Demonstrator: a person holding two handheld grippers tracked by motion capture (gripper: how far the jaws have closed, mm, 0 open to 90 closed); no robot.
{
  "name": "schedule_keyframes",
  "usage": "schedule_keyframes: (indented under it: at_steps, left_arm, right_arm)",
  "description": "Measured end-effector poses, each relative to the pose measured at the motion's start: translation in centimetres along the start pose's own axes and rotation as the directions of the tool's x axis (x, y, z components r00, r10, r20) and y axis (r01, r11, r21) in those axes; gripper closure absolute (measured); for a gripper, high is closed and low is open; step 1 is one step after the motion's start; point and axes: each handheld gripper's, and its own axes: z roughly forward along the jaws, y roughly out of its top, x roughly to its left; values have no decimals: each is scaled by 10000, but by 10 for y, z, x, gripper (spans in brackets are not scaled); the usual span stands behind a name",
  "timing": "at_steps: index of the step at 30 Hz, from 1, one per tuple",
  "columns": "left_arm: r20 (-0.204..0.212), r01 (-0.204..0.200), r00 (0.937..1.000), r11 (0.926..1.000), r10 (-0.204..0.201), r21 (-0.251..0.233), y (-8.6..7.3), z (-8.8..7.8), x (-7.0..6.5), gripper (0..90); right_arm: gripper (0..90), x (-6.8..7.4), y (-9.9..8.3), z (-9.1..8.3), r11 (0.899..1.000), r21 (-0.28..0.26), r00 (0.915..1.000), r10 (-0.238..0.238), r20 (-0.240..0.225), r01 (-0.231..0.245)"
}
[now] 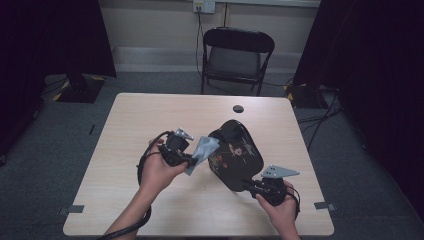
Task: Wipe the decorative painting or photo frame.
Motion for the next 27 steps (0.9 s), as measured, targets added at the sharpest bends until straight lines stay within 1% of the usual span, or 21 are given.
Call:
schedule_keyframes:
  at_steps: [2, 5, 6, 8, 9, 12, 14, 15, 17, 18, 27]
  left_arm:
    - [-27, -131, 9999, 9995, 130, -293, 12, -12, -2, 789]
    - [-46, -313, 9995, 9979, 311, -570, 24, -20, -8, 790]
    - [-72, -422, 9991, 9971, 418, -628, 27, -21, -10, 789]
    - [-59, -422, 9991, 9975, 419, -559, 29, -18, -13, 789]
    - [-68, -498, 9988, 9974, 495, -515, 29, -16, -13, 790]
    - [59, -469, 9989, 9984, 471, -307, 27, -4, -15, 789]
    - [73, -452, 9989, 9987, 454, -255, 25, 1, -15, 789]
    - [57, -361, 9993, 9991, 363, -239, 23, 4, -15, 790]
    - [184, -374, 9991, 9992, 377, -146, 20, 9, -14, 790]
    - [151, -348, 9993, 9994, 350, -89, 18, 12, -14, 789]
    - [339, -269, 9991, 9989, 257, 380, -3, 34, -13, 789]
  right_arm:
    - [787, 0, 0, 0, 10000, 3, 10000, -4, -3, 4]
    - [787, 0, 0, 0, 10000, 7, 10000, -8, -2, 8]
    - [787, 0, 0, 0, 10000, 17, 10000, -10, -3, 10]
    - [787, 0, 0, 0, 10000, 23, 10000, -12, -2, 12]
    - [787, 0, 0, 0, 10000, 20, 10000, -12, -2, 12]
    - [787, 0, 0, 0, 10000, 14, 10000, -19, 8, 19]
    - [787, 0, 0, 0, 10000, 13, 10000, -17, 9, 17]
    - [787, 0, 0, 0, 10000, 19, 10000, -33, 6, 33]
    - [787, 0, 0, 0, 10000, 19, 10000, -18, -6, 18]
    - [787, 0, 0, 0, 10000, 21, 10000, -29, -3, 29]
    - [786, 0, 0, 0, 10000, 32, 10000, -52, 16, 52]
